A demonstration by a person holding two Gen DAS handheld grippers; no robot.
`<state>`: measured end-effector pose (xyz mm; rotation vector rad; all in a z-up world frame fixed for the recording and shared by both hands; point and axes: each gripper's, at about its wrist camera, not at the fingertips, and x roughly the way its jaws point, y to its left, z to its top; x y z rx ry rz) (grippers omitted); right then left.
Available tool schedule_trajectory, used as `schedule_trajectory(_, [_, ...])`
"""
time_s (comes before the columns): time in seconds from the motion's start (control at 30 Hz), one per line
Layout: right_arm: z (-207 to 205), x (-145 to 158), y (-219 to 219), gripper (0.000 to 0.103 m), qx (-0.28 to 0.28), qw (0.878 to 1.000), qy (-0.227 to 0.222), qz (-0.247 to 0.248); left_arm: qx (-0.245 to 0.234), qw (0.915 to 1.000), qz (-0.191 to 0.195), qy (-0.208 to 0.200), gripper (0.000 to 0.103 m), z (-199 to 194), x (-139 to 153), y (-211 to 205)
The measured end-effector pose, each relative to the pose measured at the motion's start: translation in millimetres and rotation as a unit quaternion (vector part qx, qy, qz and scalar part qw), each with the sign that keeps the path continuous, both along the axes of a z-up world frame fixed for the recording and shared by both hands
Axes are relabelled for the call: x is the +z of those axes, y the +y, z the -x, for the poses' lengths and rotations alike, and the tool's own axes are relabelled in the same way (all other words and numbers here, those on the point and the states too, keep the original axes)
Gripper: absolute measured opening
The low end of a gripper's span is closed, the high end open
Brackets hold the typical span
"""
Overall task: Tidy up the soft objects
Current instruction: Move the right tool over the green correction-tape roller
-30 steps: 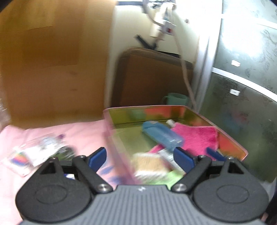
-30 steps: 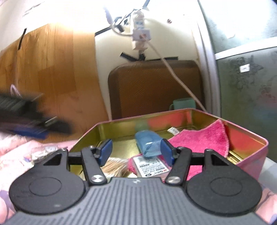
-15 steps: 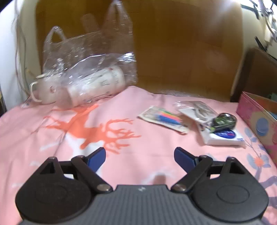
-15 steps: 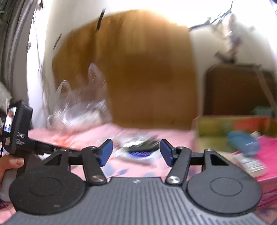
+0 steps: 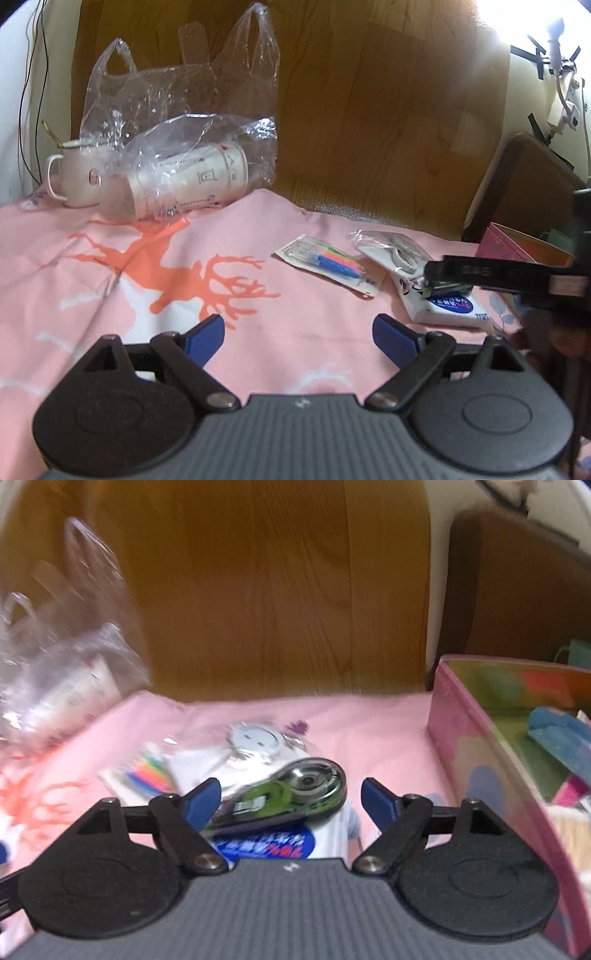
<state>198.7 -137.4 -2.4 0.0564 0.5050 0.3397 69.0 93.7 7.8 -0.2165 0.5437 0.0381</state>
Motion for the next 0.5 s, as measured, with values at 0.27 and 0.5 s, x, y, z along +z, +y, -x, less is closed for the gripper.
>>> schedule_trajectory(0.27, [-11, -10, -4, 0.077, 0.008, 1.000, 0.030, -0.002, 0.001, 0.9998, 0.017, 0.013, 0.093, -3, -2, 5])
schedule_trajectory(0.5, [55, -1, -15, 0.047, 0.075, 0.996, -0.024, 0.035, 0.005, 0.9993, 0.032, 0.020, 0.096, -3, -3, 10])
